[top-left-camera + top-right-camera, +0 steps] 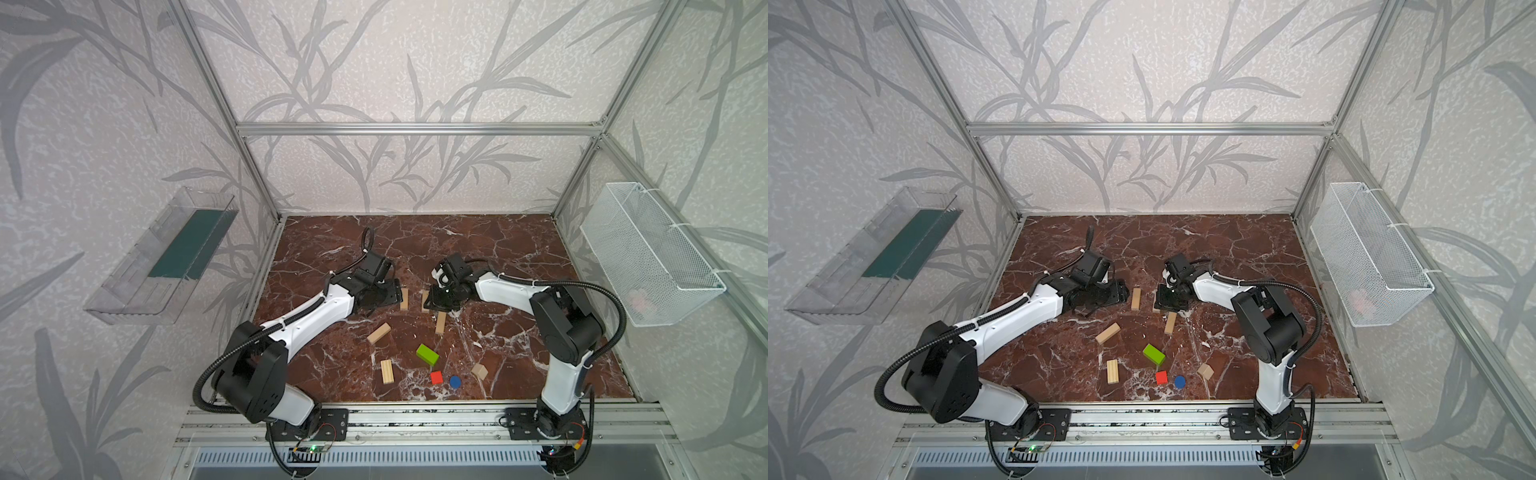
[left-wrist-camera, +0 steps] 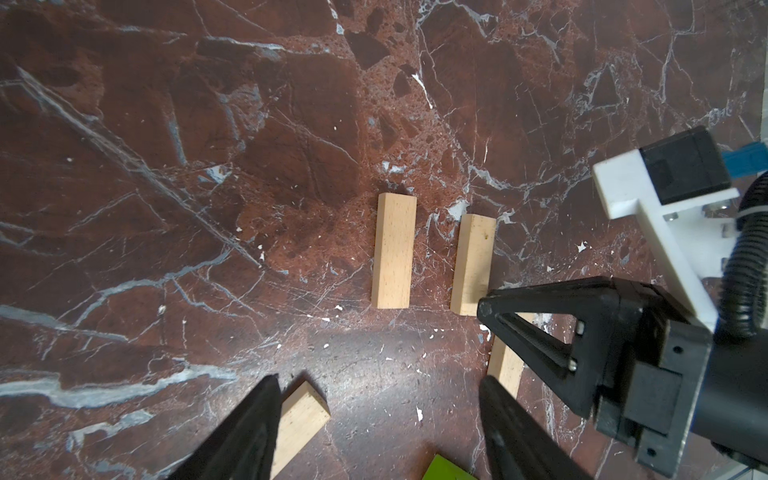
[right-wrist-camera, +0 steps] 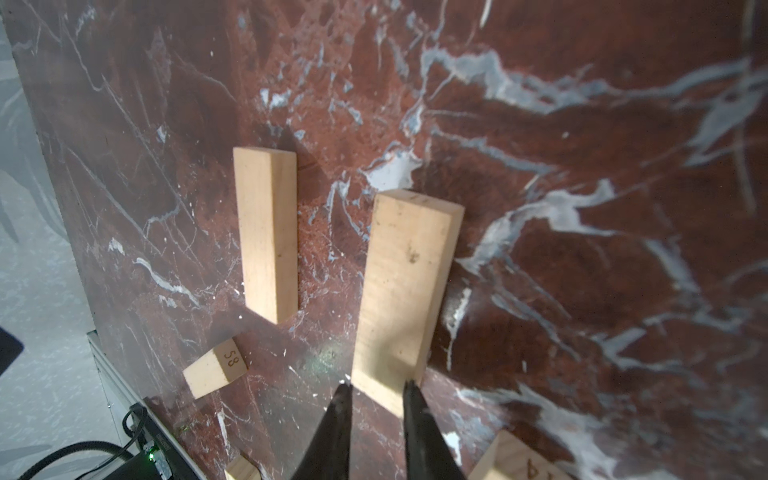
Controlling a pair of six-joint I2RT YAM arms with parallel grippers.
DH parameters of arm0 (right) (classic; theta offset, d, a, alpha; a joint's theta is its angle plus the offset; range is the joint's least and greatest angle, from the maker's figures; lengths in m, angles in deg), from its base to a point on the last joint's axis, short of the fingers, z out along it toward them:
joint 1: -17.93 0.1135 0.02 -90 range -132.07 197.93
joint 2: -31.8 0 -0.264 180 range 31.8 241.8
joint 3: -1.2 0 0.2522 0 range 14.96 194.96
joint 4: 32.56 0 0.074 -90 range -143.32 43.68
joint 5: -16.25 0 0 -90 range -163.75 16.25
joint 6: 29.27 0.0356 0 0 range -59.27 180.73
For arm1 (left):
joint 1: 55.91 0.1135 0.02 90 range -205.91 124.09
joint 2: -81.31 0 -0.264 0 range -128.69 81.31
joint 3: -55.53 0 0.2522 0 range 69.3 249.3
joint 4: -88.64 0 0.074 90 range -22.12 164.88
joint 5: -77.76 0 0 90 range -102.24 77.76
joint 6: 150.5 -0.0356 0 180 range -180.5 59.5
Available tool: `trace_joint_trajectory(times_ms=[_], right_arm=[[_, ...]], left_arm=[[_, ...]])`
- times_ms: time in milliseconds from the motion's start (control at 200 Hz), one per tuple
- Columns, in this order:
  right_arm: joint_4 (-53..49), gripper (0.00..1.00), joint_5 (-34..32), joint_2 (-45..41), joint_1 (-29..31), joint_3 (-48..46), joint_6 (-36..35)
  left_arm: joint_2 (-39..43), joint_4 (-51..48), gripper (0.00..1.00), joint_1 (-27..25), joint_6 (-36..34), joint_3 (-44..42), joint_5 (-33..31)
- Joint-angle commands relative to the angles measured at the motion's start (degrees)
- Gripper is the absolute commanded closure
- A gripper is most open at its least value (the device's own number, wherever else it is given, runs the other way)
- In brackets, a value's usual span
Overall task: Build the wood block tower
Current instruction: 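Lower the held block beside the standing block with the right gripper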
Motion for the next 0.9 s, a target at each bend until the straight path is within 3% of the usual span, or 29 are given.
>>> trace_joint_trajectory(times_ms=[0, 895], right_arm=[[0.1, 0.77, -2.0, 0.9, -0.2, 1.5, 1.2], [5.0, 0.82, -2.4, 4.5, 0.5, 2.0, 4.9]], left_arm=[[0.3, -0.3, 0.26, 0.4, -0.3, -0.6, 0.2], [-1.7, 0.7, 0.26, 1.2, 0.9, -0.1, 2.8]])
